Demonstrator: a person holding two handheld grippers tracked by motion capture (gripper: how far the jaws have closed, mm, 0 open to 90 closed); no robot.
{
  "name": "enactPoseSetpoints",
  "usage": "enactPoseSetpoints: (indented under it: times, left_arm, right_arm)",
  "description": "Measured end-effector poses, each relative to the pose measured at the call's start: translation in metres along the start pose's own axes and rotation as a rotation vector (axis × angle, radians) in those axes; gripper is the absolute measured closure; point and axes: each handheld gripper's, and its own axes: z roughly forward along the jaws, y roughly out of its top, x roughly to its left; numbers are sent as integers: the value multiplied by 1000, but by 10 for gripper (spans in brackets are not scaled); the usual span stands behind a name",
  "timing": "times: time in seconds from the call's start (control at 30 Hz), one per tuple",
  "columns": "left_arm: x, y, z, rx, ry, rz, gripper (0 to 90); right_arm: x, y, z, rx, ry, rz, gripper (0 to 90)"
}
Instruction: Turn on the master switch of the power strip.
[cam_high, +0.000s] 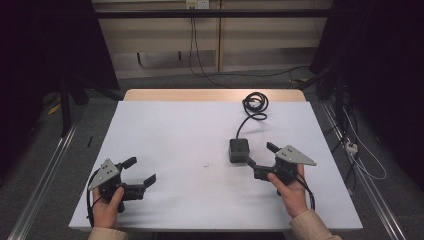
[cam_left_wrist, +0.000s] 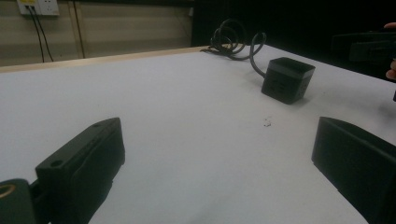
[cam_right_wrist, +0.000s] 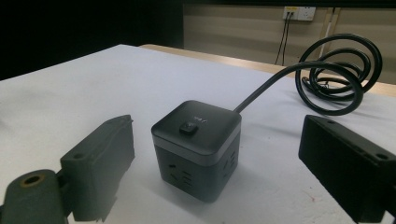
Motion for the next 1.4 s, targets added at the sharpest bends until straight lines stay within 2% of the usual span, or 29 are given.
enactPoseSetpoints:
  times: [0.6, 1.4]
  left_arm:
    - [0, 0, 0, 1, 2, 1, 24]
    - [0, 0, 0, -7, 2, -1, 23]
  right_arm:
    - [1, 2, 11, 11, 15, 13, 114]
    - [2, 8, 21, 11, 33, 26, 219]
